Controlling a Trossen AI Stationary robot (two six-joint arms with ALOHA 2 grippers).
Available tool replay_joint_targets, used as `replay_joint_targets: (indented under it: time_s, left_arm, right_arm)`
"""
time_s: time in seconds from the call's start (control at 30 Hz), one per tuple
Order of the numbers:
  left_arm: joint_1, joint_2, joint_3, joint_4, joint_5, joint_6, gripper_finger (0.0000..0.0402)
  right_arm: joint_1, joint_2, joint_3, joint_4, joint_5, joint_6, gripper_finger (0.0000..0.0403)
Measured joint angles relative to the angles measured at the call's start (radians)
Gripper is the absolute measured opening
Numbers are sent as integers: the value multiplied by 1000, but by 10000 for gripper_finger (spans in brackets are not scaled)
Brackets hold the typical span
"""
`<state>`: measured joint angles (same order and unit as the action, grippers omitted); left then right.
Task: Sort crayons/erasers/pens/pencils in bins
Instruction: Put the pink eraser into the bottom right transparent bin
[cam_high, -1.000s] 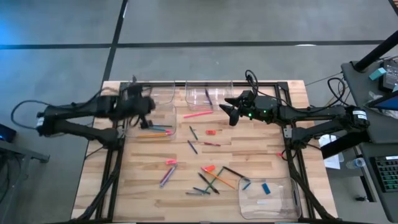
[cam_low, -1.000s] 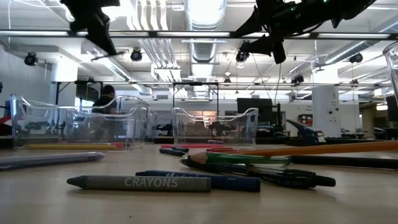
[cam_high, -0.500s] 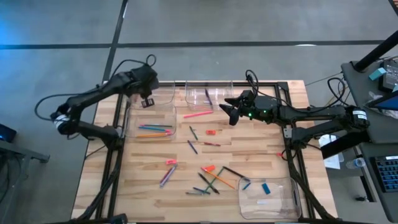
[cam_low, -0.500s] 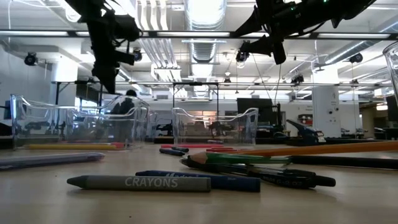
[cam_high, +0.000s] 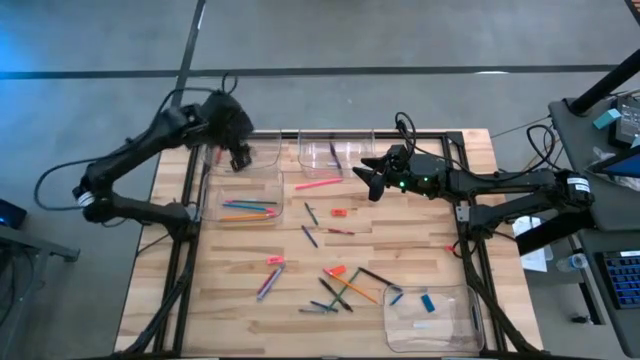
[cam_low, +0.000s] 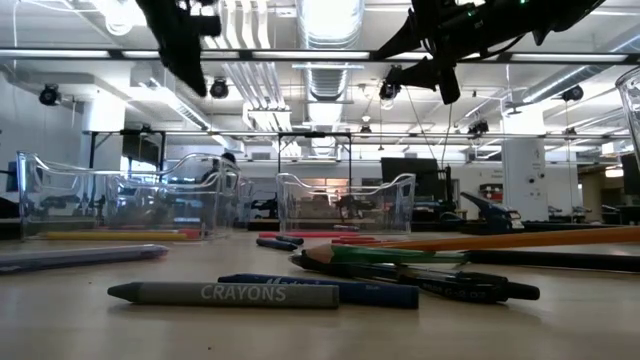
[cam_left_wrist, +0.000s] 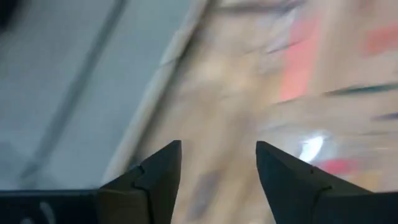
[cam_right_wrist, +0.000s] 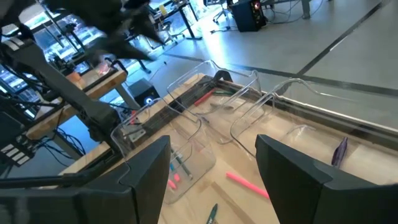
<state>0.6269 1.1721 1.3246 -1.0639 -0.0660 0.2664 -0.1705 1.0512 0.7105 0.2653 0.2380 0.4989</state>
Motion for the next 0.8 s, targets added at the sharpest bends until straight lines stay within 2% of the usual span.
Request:
replay_joint_targets:
  time_s: [0.07,0.13,0.3,0.47,0.6,0.8]
  left_arm:
    - [-105,-55,-21,3,70,-64,178]
    - [-248,-101,-51,-1,53,-128,162]
    - [-648,-157,-152,23,-89,-364,124]
    - [-963,-105,-269,155,-221,-575,103]
    - [-1047,-12,-362,326,-250,-655,100]
    - [-1047,149,-428,458,-218,-669,100]
  right_arm:
    - [0,0,0,0,0,-1,224]
    - [0,0,0,-1,0,-1,224]
    - [0,0,-1,-8,0,-4,224]
    - [0,0,-8,-8,0,-24,224]
    - [0,0,-9,-8,0,-40,224]
    - [1,0,-9,-8,-1,-31,224]
